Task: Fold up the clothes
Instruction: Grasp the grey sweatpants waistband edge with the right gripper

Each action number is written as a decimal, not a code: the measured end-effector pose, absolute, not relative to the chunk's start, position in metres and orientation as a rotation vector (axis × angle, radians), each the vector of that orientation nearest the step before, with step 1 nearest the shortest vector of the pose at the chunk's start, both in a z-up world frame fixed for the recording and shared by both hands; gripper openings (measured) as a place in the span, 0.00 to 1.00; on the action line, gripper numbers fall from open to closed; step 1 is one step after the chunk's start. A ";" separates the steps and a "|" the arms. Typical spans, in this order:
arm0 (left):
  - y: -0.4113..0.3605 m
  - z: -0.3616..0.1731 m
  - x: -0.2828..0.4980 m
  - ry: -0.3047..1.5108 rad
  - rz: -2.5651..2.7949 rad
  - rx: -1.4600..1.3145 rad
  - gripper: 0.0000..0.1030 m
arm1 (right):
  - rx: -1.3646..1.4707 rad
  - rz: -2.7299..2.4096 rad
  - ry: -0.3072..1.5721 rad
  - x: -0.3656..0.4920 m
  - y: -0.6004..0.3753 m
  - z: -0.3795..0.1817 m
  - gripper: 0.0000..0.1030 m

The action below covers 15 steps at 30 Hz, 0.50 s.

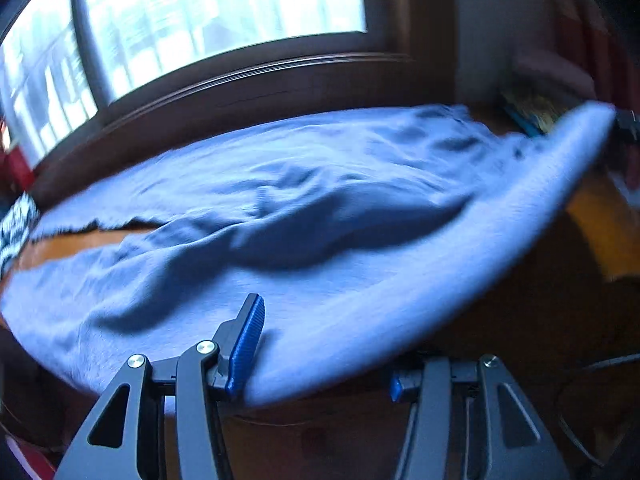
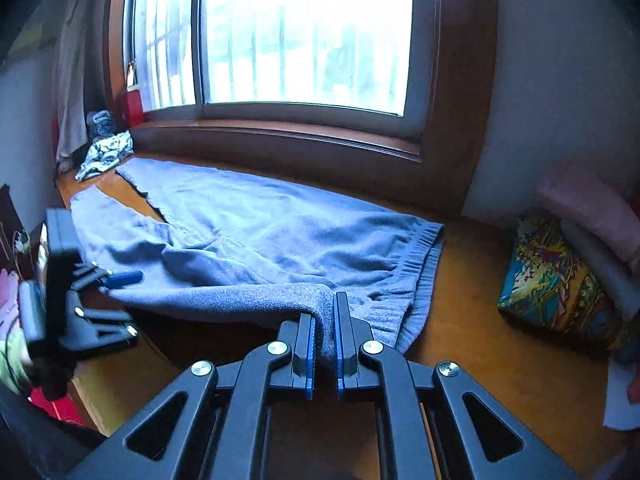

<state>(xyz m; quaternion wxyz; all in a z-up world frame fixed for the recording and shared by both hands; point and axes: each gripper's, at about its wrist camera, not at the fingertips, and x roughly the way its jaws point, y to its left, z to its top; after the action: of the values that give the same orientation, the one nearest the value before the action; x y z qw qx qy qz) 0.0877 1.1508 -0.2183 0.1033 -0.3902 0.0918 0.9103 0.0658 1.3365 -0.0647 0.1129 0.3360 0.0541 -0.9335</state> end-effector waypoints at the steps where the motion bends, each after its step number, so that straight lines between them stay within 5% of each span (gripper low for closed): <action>1: 1.144 -0.216 0.086 0.238 2.687 -1.149 0.35 | 0.996 -2.738 0.156 0.066 1.336 -0.066 0.08; 2: 1.140 -0.214 0.087 0.218 2.672 -1.157 0.15 | 1.008 -2.734 0.155 0.066 1.337 -0.067 0.08; 3: 1.135 -0.211 0.088 0.198 2.657 -1.165 0.12 | 1.020 -2.729 0.156 0.068 1.336 -0.069 0.08; 15: 1.112 -0.129 0.135 0.053 2.686 -1.083 0.09 | 0.948 -2.783 0.088 0.103 1.347 -0.038 0.08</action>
<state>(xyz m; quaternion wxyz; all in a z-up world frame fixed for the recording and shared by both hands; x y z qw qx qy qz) 0.1353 1.1118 -0.1290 0.1221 -0.3710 0.0183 0.9204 0.1030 1.3467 -0.0384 0.0998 0.3208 0.0298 -0.9414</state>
